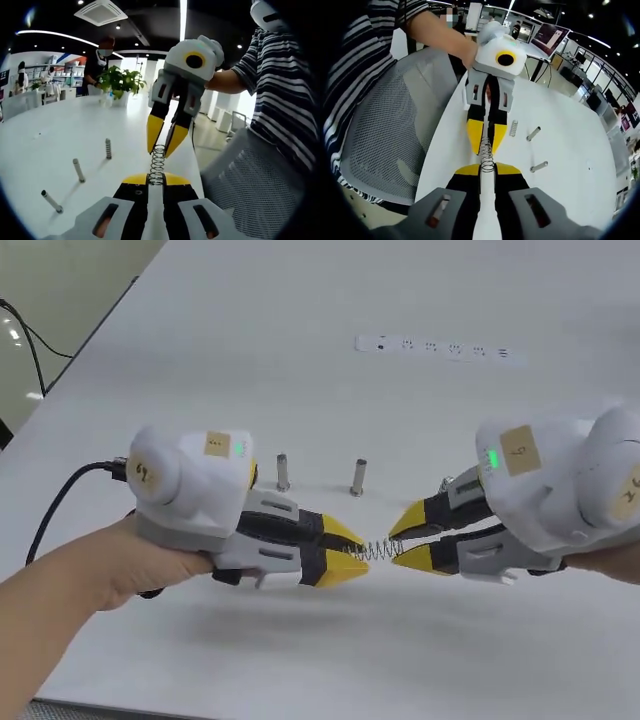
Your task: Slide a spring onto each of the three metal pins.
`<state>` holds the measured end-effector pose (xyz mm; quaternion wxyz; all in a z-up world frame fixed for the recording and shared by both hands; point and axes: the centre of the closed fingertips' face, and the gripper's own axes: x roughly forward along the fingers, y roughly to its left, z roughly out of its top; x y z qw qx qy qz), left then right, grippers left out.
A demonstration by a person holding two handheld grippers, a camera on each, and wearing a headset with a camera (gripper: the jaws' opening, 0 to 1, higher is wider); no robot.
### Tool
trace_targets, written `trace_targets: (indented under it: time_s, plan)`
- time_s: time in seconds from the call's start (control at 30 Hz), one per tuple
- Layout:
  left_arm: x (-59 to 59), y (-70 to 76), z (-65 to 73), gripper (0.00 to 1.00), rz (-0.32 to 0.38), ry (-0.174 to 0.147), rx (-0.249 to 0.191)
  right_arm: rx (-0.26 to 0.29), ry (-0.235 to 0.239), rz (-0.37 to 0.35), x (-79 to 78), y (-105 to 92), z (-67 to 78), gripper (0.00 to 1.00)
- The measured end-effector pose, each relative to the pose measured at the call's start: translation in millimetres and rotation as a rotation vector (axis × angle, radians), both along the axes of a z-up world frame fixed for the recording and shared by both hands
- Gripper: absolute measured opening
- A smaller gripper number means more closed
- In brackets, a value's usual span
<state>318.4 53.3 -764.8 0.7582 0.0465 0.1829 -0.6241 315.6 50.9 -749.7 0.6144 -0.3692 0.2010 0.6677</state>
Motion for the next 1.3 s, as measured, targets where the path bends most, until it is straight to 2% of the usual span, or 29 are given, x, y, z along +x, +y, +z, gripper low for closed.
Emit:
trace_targets:
  time_s: [0.17, 0.43, 0.47, 0.7, 0.87, 1.13, 1.3]
  plan:
    - [-0.5, 0.2, -0.8, 0.03, 0.001, -0.004, 0.004, 0.016, 0.004, 0.011, -1.0, 4.6, 4.4, 0.06]
    - [0.0, -2.0, 0.8, 0.02, 0.007, -0.013, -0.004, 0.093, 0.061, -0.01, -3.6, 14.6, 18.1, 0.06]
    - [0.7, -2.4, 1.0, 0.02, 0.01, -0.014, -0.004, 0.097, 0.064, -0.013, -2.4, 14.7, 14.7, 0.06]
    - [-0.1, -4.8, 0.6, 0.03, 0.01, -0.017, -0.003, 0.138, 0.098, -0.036, -2.0, 18.7, 15.9, 0.06]
    - [-0.3, -6.2, -1.5, 0.03, 0.01, -0.017, 0.004, 0.143, 0.097, -0.036, -2.4, 22.5, 15.1, 0.06]
    - [-0.9, -7.5, -3.4, 0.03, 0.006, -0.022, 0.013, 0.17, 0.122, -0.05, -6.1, 28.2, 15.8, 0.06]
    - [-0.1, -9.6, -1.2, 0.03, 0.009, -0.022, 0.003, 0.213, 0.146, -0.077, -5.4, 34.5, 19.9, 0.07]
